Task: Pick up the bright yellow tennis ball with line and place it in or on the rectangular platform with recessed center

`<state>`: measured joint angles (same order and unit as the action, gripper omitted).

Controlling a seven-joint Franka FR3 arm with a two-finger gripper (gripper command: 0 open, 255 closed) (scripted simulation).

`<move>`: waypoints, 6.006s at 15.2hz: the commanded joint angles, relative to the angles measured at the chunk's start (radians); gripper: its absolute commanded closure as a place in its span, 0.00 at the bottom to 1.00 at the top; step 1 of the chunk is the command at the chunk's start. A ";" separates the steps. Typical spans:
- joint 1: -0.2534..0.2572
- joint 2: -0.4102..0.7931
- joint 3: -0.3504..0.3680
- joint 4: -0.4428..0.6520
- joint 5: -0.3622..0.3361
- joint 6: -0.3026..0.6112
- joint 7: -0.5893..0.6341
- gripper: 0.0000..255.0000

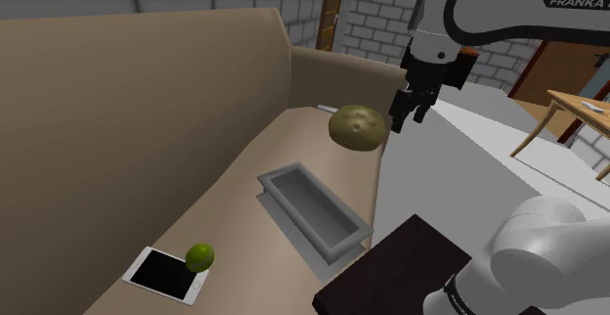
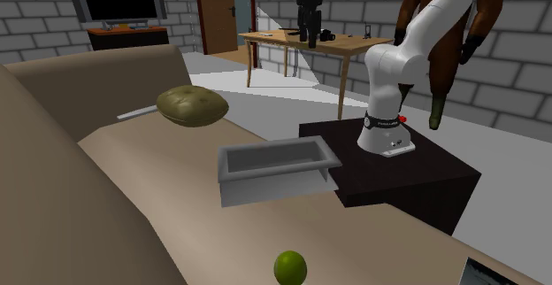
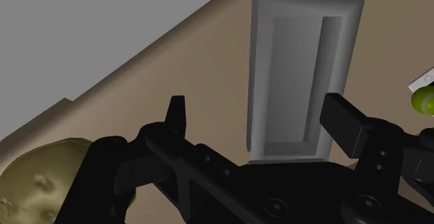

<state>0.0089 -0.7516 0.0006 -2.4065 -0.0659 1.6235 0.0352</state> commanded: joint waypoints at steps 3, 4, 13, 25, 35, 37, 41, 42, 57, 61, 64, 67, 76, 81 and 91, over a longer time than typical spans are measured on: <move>0.016 0.029 0.028 -0.020 0.023 0.045 0.031 0.00; 0.024 0.045 0.042 -0.029 0.035 0.069 0.046 0.00; 0.091 0.244 0.171 -0.051 0.118 0.282 0.179 0.00; 0.152 0.622 0.328 0.071 0.120 0.532 0.368 0.00; 0.234 0.990 0.388 0.301 -0.010 0.648 0.558 0.00; 0.261 1.064 0.387 0.362 -0.040 0.657 0.592 0.00; 0.322 1.212 0.377 0.497 -0.091 0.662 0.647 0.00; 0.338 1.249 0.373 0.534 -0.102 0.660 0.659 0.00; 0.430 1.483 0.337 0.718 -0.162 0.706 0.710 0.00; 0.430 1.483 0.337 0.718 -0.162 0.706 0.710 0.00; 0.430 1.483 0.337 0.718 -0.162 0.706 0.710 1.00; 0.430 1.483 0.337 0.718 -0.162 0.706 0.710 1.00; 0.402 1.384 0.337 0.548 -0.169 0.771 0.716 0.00; 0.377 1.288 0.333 0.374 -0.181 0.844 0.723 0.00; 0.398 1.359 0.306 0.381 -0.213 0.906 0.744 0.00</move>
<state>0.4067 0.6064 0.3070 -2.0248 -0.2780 2.5284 0.7793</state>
